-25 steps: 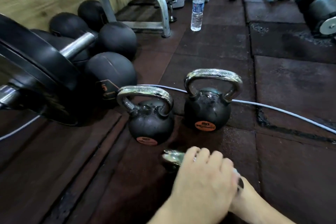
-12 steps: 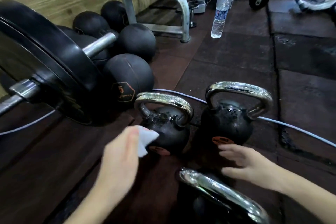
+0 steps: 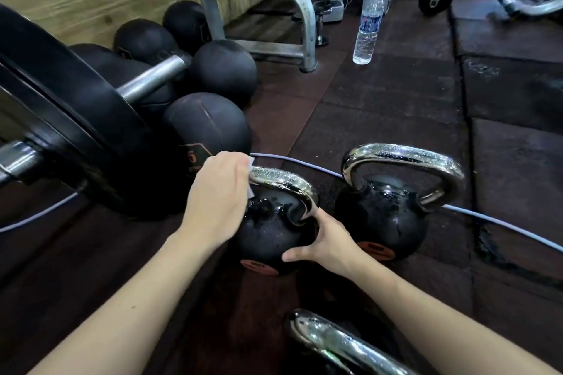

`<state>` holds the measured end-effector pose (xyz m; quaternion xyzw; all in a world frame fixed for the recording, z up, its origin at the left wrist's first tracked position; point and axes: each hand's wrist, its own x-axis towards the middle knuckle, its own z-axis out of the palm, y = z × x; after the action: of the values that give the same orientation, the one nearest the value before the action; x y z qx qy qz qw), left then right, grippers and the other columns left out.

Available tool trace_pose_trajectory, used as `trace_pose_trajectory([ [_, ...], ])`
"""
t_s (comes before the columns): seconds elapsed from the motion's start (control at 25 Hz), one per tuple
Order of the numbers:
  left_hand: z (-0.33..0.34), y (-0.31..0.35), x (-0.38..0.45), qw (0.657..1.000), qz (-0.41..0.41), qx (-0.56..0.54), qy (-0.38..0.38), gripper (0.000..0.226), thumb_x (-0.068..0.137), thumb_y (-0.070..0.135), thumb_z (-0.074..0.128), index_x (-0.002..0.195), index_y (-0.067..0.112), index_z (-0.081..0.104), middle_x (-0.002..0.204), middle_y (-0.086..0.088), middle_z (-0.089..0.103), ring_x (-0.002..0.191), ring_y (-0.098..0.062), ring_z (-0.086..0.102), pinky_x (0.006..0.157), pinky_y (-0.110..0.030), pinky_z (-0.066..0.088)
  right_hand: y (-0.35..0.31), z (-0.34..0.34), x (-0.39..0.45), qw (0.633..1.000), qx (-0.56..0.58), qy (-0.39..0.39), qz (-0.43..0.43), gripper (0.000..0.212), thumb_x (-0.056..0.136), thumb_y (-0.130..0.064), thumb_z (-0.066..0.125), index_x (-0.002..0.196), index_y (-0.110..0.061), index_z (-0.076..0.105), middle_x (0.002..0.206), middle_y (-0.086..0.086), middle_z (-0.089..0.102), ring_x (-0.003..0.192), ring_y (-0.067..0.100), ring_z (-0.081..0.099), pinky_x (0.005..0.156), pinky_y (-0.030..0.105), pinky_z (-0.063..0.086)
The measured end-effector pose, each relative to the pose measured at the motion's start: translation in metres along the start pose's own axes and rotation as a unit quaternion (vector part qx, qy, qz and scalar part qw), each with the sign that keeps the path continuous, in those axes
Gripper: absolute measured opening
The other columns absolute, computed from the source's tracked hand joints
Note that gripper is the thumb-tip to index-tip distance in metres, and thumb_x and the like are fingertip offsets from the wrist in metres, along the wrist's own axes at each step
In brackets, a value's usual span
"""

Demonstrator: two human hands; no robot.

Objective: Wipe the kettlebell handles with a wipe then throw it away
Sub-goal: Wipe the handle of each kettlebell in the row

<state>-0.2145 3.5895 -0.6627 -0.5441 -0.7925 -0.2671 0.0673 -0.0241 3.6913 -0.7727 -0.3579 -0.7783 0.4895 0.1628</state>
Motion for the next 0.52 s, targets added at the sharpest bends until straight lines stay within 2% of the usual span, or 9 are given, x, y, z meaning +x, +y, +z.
trace_pose_trajectory([
  [0.04, 0.004, 0.015, 0.007, 0.996, 0.036, 0.081, -0.017, 0.036, 0.099, 0.024, 0.033, 0.097, 0.017, 0.068, 0.091, -0.009, 0.070, 0.086, -0.037, 0.062, 0.079, -0.050, 0.053, 0.003, 0.000, 0.000, 1.000, 0.000, 0.007, 0.000, 0.069, 0.041, -0.034, 0.101, 0.090, -0.049, 0.055, 0.103, -0.025, 0.067, 0.098, -0.021, 0.055, 0.081, 0.000, 0.036],
  [0.12, 0.013, 0.055, 0.014, 0.963, 0.139, 0.217, -0.079, 0.039, 0.088, 0.024, 0.031, 0.087, 0.019, 0.069, 0.083, -0.009, 0.069, 0.076, -0.036, 0.062, 0.065, -0.042, 0.046, 0.003, 0.001, 0.001, 1.000, -0.009, 0.013, -0.014, 0.071, 0.040, -0.043, 0.098, 0.097, -0.048, 0.056, 0.098, -0.031, 0.064, 0.092, -0.020, 0.056, 0.079, -0.003, 0.035],
  [0.16, 0.022, 0.072, 0.011, 0.942, 0.193, 0.251, -0.109, 0.040, 0.088, 0.025, 0.029, 0.083, 0.020, 0.068, 0.081, -0.007, 0.067, 0.076, -0.034, 0.062, 0.066, -0.041, 0.039, 0.001, 0.003, 0.001, 1.000, -0.016, 0.007, -0.018, 0.074, 0.040, -0.051, 0.092, 0.106, -0.044, 0.058, 0.096, -0.033, 0.061, 0.090, -0.017, 0.056, 0.078, -0.004, 0.034],
  [0.24, 0.036, 0.093, 0.002, 0.919, 0.259, 0.258, -0.150, 0.033, 0.095, 0.024, 0.036, 0.078, 0.019, 0.064, 0.078, -0.005, 0.062, 0.076, -0.030, 0.058, 0.072, -0.042, 0.037, 0.002, 0.005, 0.002, 0.999, -0.028, -0.007, -0.024, 0.087, 0.042, -0.061, 0.080, 0.120, -0.029, 0.062, 0.098, -0.030, 0.059, 0.098, -0.008, 0.059, 0.079, -0.002, 0.037],
  [0.32, 0.031, 0.077, 0.008, 0.916, 0.285, 0.249, -0.132, 0.032, 0.100, 0.027, 0.040, 0.078, 0.021, 0.062, 0.078, -0.003, 0.060, 0.075, -0.029, 0.058, 0.074, -0.042, 0.039, 0.003, 0.003, 0.003, 0.999, -0.034, -0.004, -0.019, 0.083, 0.042, -0.056, 0.090, 0.117, -0.034, 0.061, 0.101, -0.027, 0.062, 0.101, -0.005, 0.061, 0.082, 0.006, 0.042],
  [0.4, 0.017, 0.039, 0.018, 0.941, 0.225, 0.235, -0.096, 0.037, 0.100, 0.034, 0.026, 0.082, 0.029, 0.058, 0.082, 0.000, 0.064, 0.079, -0.032, 0.063, 0.071, -0.042, 0.044, 0.002, 0.001, 0.003, 0.999, -0.024, 0.010, -0.027, 0.075, 0.041, -0.046, 0.098, 0.104, -0.049, 0.057, 0.103, -0.029, 0.065, 0.100, -0.013, 0.058, 0.085, 0.005, 0.040],
  [0.44, 0.006, 0.024, 0.023, 0.972, 0.146, 0.164, -0.082, 0.036, 0.100, 0.035, 0.023, 0.080, 0.030, 0.052, 0.082, 0.000, 0.065, 0.080, -0.031, 0.064, 0.072, -0.043, 0.048, 0.002, -0.001, 0.002, 0.999, -0.018, 0.008, -0.029, 0.073, 0.041, -0.044, 0.099, 0.099, -0.053, 0.056, 0.105, -0.030, 0.065, 0.102, -0.016, 0.056, 0.085, 0.003, 0.038],
  [0.48, 0.001, 0.003, 0.022, 0.995, 0.057, 0.035, -0.071, 0.035, 0.102, 0.035, 0.024, 0.075, 0.030, 0.046, 0.079, 0.000, 0.066, 0.081, -0.030, 0.064, 0.074, -0.045, 0.050, 0.002, 0.000, 0.001, 1.000, -0.015, 0.005, -0.027, 0.072, 0.041, -0.044, 0.099, 0.098, -0.055, 0.055, 0.106, -0.031, 0.066, 0.104, -0.018, 0.055, 0.086, 0.002, 0.038],
  [0.52, 0.004, -0.016, 0.019, 0.992, -0.047, -0.106, -0.052, 0.038, 0.104, 0.034, 0.029, 0.070, 0.025, 0.044, 0.075, -0.001, 0.067, 0.081, -0.028, 0.063, 0.079, -0.046, 0.050, 0.002, -0.001, 0.000, 1.000, -0.015, 0.005, -0.024, 0.073, 0.041, -0.045, 0.099, 0.100, -0.054, 0.055, 0.107, -0.032, 0.065, 0.105, -0.019, 0.055, 0.086, 0.002, 0.038],
])
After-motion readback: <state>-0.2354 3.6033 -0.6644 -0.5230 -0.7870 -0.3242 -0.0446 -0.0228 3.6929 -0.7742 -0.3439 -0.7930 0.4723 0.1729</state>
